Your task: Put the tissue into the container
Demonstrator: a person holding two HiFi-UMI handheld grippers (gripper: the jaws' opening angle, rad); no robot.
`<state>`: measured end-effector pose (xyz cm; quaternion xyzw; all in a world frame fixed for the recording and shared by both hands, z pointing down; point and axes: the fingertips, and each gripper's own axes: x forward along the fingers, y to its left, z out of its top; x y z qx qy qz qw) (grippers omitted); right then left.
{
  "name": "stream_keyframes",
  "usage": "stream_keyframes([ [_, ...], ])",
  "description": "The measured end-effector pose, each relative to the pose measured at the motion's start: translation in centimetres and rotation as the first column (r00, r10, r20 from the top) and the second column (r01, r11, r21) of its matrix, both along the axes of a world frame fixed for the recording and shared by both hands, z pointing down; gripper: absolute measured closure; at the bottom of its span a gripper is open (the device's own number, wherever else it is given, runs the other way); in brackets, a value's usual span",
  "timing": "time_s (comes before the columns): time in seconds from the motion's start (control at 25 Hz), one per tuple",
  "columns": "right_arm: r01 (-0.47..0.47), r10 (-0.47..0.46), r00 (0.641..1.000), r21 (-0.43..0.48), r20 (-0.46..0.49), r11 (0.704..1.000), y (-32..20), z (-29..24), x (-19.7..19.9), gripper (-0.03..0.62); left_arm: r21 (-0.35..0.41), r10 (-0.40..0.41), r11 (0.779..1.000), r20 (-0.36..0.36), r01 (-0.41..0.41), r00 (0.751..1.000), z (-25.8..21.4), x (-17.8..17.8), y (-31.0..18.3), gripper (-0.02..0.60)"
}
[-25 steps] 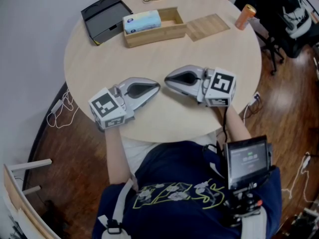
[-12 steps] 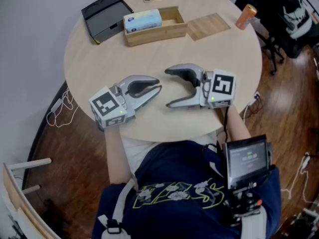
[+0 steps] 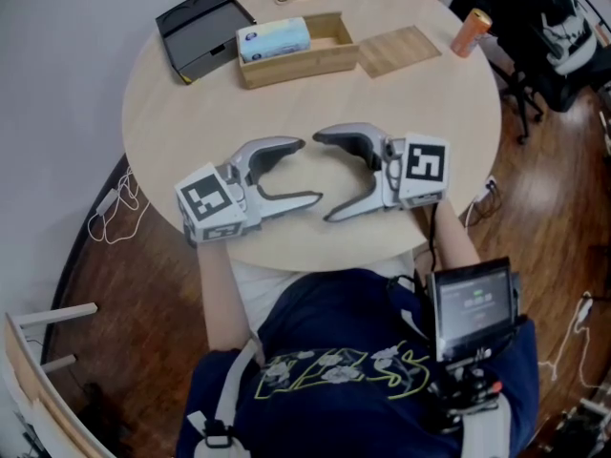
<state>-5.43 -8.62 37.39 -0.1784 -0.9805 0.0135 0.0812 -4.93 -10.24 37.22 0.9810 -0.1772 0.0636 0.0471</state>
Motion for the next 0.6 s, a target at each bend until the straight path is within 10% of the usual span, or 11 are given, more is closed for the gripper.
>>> stream_keyframes([
  [0.32,0.118,-0.118,0.993,0.004,-0.007,0.993,3.2,0.1,-1.1,0.224,-0.014,-0.053,0.999,0.017,0.053,0.998,0.2,1.9,-2.1,0.260],
  [0.44,0.054,-0.054,0.999,0.002,-0.005,0.999,2.7,-0.1,-2.1,0.420,-0.014,-0.060,0.998,0.023,0.060,0.998,0.2,2.8,-2.3,0.438],
  [0.6,0.034,-0.034,0.999,0.002,-0.012,0.999,2.3,0.0,-2.3,0.443,-0.008,-0.068,0.998,0.023,0.068,0.997,0.0,2.8,-2.3,0.439],
])
